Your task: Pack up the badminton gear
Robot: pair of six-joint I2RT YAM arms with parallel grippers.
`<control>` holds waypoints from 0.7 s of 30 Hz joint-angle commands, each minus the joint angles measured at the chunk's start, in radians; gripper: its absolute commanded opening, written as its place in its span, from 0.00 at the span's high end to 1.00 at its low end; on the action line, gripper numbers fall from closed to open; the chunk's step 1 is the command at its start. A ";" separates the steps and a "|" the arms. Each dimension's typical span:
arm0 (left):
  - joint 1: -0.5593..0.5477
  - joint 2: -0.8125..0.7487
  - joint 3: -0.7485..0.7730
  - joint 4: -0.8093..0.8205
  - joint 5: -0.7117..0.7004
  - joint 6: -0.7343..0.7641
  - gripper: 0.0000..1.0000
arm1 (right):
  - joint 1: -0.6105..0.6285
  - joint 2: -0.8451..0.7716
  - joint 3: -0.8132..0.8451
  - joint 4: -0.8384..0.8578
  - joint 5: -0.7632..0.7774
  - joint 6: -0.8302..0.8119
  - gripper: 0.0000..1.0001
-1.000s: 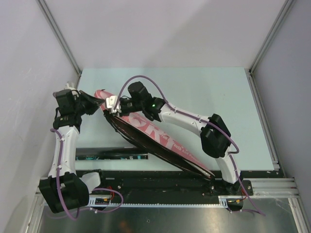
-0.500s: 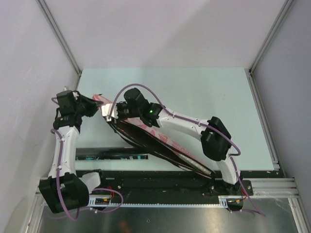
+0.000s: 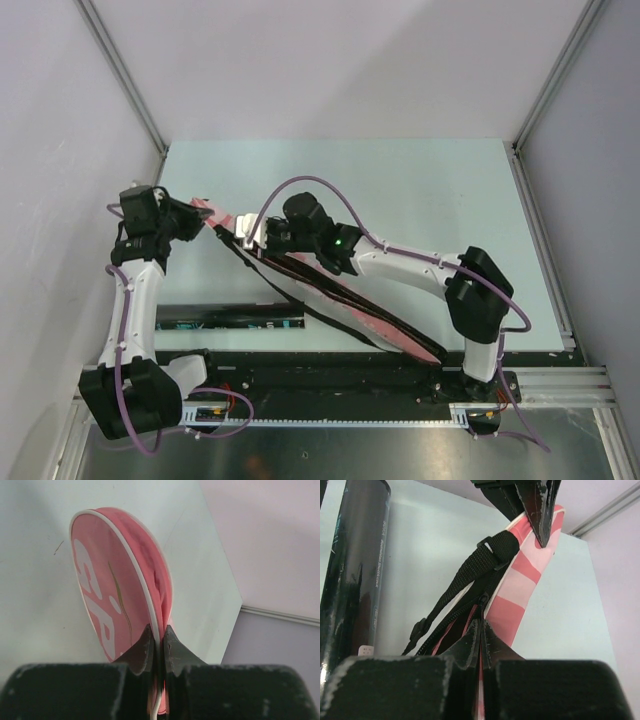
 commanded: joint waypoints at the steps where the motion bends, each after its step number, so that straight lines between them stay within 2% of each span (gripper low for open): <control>1: 0.022 -0.047 0.065 0.137 -0.081 -0.049 1.00 | 0.006 -0.059 -0.053 0.011 0.045 0.084 1.00; 6: 0.044 -0.071 0.053 0.138 -0.175 -0.067 1.00 | 0.013 -0.125 -0.122 0.000 0.179 0.105 1.00; 10: 0.051 -0.045 0.077 0.137 -0.273 -0.032 1.00 | 0.016 -0.203 -0.197 -0.024 0.370 0.136 1.00; 16: 0.088 0.012 0.091 0.138 -0.371 -0.032 1.00 | 0.003 -0.378 -0.406 -0.003 0.605 0.208 1.00; 21: 0.138 0.076 0.129 0.146 -0.365 -0.036 1.00 | -0.001 -0.539 -0.591 -0.018 0.748 0.254 1.00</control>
